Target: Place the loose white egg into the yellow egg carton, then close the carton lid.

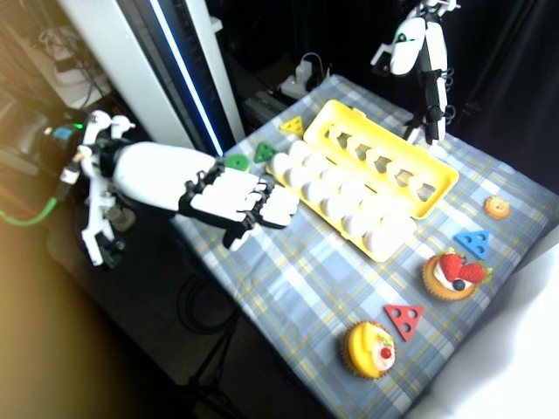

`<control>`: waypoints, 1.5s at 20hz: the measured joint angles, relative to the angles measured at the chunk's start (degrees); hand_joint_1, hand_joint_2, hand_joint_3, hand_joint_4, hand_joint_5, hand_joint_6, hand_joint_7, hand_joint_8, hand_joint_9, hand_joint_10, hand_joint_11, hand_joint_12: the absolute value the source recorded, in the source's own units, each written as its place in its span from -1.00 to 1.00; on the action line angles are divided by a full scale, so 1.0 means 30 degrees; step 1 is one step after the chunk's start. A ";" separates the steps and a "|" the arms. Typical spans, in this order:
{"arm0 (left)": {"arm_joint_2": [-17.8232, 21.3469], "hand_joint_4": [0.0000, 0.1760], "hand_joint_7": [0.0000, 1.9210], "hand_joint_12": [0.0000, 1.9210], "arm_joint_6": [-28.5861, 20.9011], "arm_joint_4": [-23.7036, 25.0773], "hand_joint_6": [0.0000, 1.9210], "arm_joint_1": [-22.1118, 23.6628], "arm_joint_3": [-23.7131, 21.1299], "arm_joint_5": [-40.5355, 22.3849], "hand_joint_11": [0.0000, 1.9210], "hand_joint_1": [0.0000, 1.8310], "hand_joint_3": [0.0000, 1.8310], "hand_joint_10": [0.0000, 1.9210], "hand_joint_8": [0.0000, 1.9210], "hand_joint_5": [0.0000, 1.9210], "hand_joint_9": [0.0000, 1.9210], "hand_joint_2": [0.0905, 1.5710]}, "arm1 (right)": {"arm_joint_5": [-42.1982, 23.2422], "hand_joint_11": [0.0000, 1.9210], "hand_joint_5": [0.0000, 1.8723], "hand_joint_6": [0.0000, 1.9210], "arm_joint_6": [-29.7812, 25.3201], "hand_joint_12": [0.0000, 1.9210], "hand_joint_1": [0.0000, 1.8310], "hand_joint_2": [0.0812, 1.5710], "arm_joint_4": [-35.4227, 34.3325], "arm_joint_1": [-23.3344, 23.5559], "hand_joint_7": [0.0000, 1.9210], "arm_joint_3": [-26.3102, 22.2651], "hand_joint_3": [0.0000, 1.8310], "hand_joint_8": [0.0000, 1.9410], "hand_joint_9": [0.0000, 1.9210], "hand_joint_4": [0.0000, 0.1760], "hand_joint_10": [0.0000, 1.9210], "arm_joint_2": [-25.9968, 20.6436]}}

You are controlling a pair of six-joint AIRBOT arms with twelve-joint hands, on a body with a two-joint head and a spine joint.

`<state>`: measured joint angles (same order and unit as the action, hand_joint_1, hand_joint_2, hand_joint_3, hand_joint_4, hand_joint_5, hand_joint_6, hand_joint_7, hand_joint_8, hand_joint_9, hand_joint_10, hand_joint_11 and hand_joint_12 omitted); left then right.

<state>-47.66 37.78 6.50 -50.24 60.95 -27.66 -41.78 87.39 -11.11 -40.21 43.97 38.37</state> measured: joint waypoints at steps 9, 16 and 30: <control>-0.0466 -1.00 -0.89 0.31 -0.0998 0.0255 -1.00 -0.0240 0.0197 -0.0474 -0.52 -1.00 -1.00 -0.93 -1.00 -1.00 -0.27 0.36 | 0.0029 -1.00 -1.00 -1.00 -0.0007 1.00 -0.10 0.48 -0.0051 0.0000 -1.00 0.0000 -0.95 -1.00 -1.00 -1.00 -1.00 0.0000; -0.0466 -0.45 -0.94 0.37 -0.1501 0.0517 -1.00 -0.0262 0.0182 -0.1275 -0.57 -1.00 -1.00 -0.93 -1.00 -1.00 -0.27 0.34 | 0.0029 -1.00 -1.00 -1.00 -0.0007 1.00 -0.10 0.48 -0.0080 0.0000 -1.00 0.0000 -0.95 -1.00 -1.00 -1.00 -1.00 0.0000; 0.0146 -0.46 -0.93 0.29 -0.2076 0.2004 -1.00 0.0255 -0.0816 -0.4692 -0.50 -1.00 -0.99 -0.97 -1.00 -1.00 -0.28 0.39 | 0.0029 -1.00 -1.00 -1.00 -0.0007 0.23 0.06 0.52 -0.0153 0.0000 -0.97 0.0000 -0.99 -1.00 -0.99 -1.00 -0.56 0.0022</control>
<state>-47.22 31.55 12.51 -49.47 58.50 -41.74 -41.69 87.37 -11.57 -40.21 43.97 38.44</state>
